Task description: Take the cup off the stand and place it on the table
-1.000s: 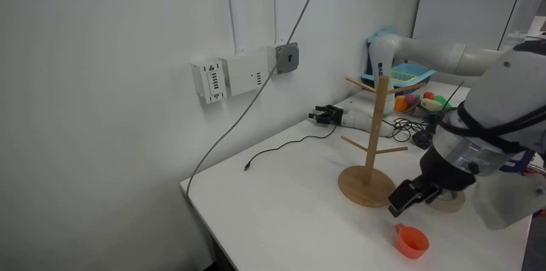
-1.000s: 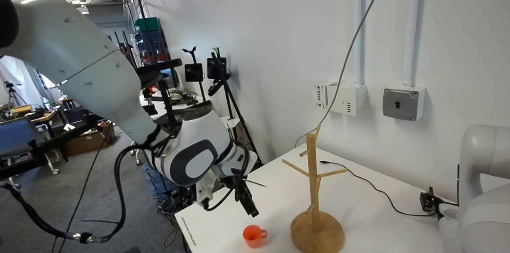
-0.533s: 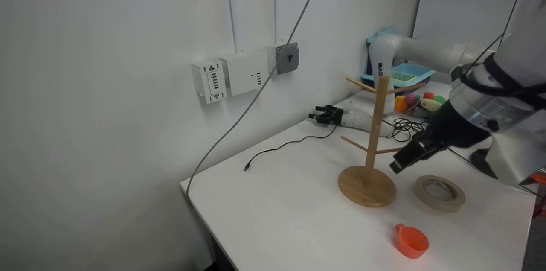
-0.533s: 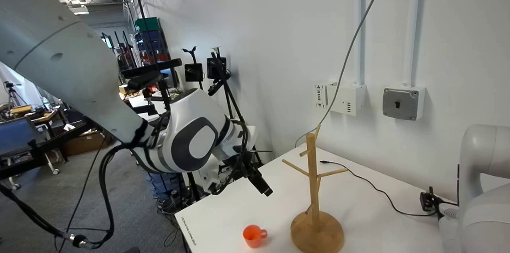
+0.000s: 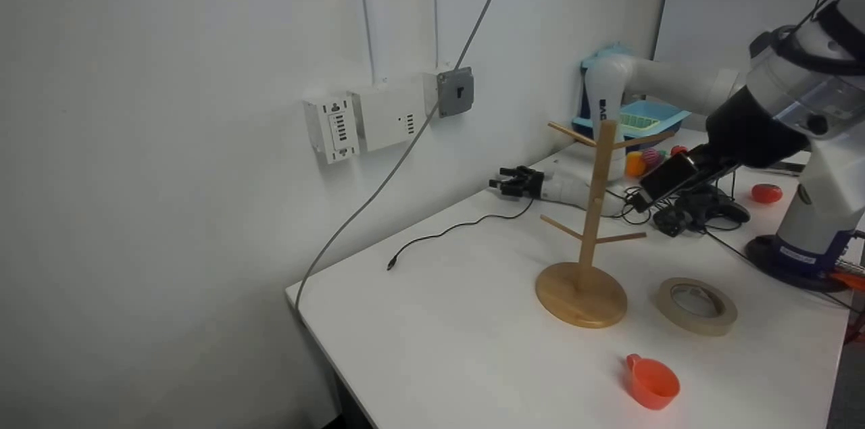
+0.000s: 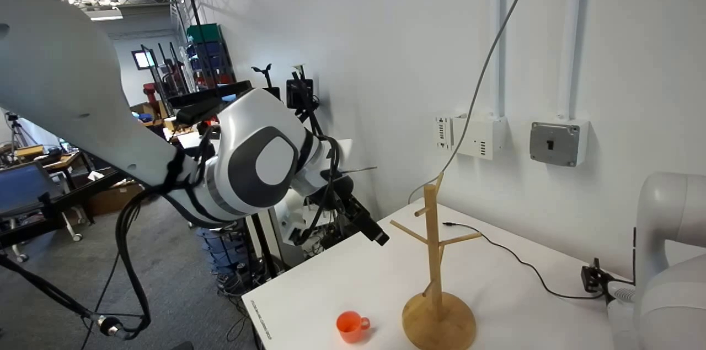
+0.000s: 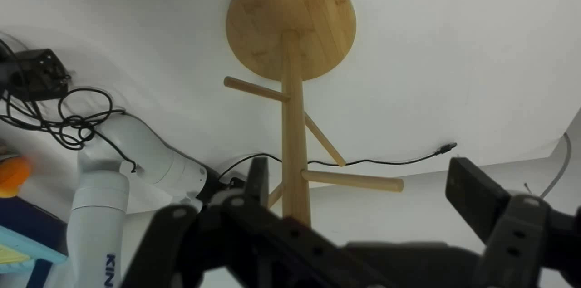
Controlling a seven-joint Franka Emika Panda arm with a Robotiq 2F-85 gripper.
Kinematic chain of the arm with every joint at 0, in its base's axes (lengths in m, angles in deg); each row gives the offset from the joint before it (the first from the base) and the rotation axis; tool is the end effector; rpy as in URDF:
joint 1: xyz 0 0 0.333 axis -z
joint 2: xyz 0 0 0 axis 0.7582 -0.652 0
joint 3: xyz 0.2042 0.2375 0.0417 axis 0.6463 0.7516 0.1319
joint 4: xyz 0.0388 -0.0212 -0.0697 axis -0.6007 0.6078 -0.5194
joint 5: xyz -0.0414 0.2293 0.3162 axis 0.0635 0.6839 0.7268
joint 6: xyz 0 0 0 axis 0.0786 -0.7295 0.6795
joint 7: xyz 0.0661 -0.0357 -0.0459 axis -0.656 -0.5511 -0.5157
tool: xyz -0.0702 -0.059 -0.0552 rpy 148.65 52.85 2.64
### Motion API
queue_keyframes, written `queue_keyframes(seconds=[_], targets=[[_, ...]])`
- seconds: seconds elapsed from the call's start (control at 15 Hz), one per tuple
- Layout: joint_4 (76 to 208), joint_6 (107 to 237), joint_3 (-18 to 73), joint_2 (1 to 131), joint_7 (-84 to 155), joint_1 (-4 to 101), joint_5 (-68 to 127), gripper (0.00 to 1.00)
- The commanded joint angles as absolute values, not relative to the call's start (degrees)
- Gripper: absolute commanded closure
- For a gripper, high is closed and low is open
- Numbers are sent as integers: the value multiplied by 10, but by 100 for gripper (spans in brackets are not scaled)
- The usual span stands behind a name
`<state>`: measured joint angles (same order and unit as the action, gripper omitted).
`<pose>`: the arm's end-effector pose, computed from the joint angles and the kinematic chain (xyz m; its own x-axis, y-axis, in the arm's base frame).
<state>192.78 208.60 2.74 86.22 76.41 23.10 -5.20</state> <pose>0.4946 0.0199 0.3574 0.8162 -0.1949 0.5439 -0.2136 -0.9765 -0.0294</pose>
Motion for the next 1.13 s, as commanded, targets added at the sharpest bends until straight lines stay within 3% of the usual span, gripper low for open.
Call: queue_keyframes(seconds=[0.0,1.07], targets=[[1928,2082,28,869,764,231,-52,0],[1929,2083,28,860,764,231,-52,0]])
